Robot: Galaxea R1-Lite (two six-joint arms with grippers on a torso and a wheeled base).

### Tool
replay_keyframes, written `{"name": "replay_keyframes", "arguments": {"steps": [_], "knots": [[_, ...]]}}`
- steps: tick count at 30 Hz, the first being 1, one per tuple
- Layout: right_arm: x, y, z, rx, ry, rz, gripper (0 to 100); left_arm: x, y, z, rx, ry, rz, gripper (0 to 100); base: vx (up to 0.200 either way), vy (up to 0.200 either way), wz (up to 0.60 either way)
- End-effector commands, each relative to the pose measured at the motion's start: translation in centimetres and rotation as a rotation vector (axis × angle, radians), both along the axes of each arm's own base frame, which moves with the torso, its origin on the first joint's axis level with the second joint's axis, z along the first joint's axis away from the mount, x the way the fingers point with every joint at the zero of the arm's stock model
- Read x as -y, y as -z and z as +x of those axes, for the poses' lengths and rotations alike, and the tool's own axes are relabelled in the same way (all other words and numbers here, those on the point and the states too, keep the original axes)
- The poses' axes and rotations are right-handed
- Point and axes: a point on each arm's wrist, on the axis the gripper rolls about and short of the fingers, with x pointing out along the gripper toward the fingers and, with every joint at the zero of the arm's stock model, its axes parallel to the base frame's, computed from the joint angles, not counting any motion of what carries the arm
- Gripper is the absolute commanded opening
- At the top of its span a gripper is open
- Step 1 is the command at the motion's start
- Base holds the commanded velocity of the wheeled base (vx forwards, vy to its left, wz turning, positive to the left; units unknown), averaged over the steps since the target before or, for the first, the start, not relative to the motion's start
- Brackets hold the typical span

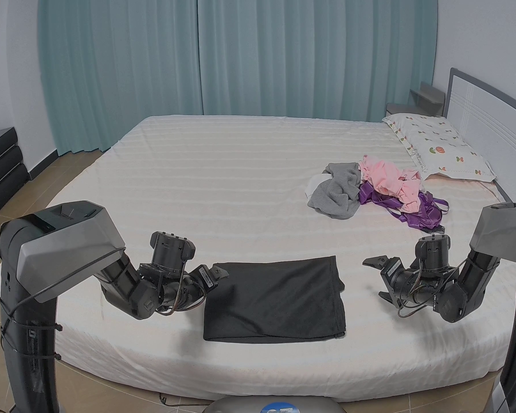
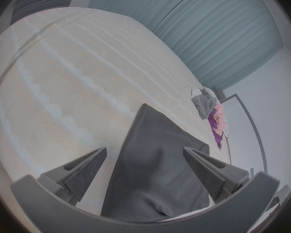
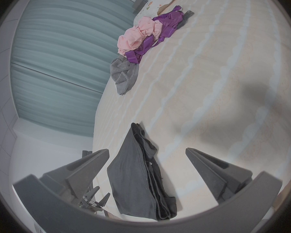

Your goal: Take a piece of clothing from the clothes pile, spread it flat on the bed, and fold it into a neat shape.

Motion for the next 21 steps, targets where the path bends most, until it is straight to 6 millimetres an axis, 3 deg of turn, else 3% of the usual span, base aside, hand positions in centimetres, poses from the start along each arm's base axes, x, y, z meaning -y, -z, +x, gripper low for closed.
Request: {"name": "replay_keyframes", "arguments": {"steps": [1, 8, 14, 21], "knots": [[-0.2, 0.8, -0.3, -0.018, -0.008, -0.007, 100, 0.1, 1.3, 0.2, -0.013, -0.005, 0.027, 100, 0.0, 0.0, 0.0], [-0.2, 0.8, -0.3, -0.018, -0.01, -0.007, 100, 0.5, 1.9, 0.4, 0.031, 0.022, 0.039, 100, 0.0, 0.0, 0.0], [-0.5, 1.1, -0.4, -0.022, -0.015, -0.015, 100, 2.2, 2.9, -0.1, 0.053, 0.086, 0.062, 100, 0.0, 0.0, 0.0], [-0.5, 1.1, -0.4, -0.022, -0.016, -0.015, 100, 2.2, 3.2, -0.1, 0.057, 0.097, 0.092, 100, 0.0, 0.0, 0.0]]}}
